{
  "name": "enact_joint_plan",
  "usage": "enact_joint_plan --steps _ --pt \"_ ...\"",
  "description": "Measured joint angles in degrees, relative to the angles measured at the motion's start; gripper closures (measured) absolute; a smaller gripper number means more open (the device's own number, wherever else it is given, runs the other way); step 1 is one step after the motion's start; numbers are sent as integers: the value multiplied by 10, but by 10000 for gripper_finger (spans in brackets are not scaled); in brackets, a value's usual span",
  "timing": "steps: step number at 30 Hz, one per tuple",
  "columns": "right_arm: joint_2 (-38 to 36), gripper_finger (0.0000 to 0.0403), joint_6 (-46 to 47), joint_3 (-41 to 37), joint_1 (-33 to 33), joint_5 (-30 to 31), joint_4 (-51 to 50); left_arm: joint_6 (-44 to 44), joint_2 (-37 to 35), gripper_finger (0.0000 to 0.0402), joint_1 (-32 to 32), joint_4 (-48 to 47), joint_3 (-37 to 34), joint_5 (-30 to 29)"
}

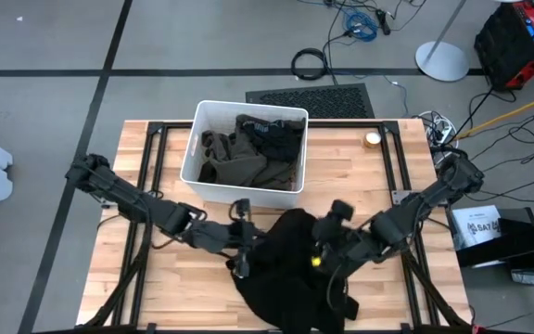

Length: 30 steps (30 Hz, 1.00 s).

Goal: Sort clothes
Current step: Put the black shirt into the white laundry bin

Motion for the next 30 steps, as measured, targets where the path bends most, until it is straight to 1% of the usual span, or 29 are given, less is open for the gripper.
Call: enact_joint_plan --steps 2,5,9,11,13,17,19,22,24,30 --pt "0 158 -44 -34 8 30 111 -14 16 399 9 -1 0 11" --pt "1 156 -99 -63 20 81 216 -23 38 399 15 -2 0 1" --pt "9 166 -129 -79 43 185 295 -73 56 399 16 -51 0 -5" --pt "27 172 -144 -80 52 212 316 -97 58 399 24 -72 0 -10" --pt "52 179 -151 -80 54 234 330 -119 58 399 32 -75 0 -14" --pt "105 189 -184 -81 32 278 364 -142 58 400 40 -72 0 -10" --pt "125 191 -208 -81 24 294 391 -143 58 400 39 -79 0 -4" --pt "140 192 -219 -81 19 286 422 -143 58 400 32 -88 0 -2" --pt "143 192 -221 -81 17 276 435 -141 58 400 28 -90 0 -2" --pt "144 193 -227 -81 12 285 457 -138 58 399 30 -90 0 -1"
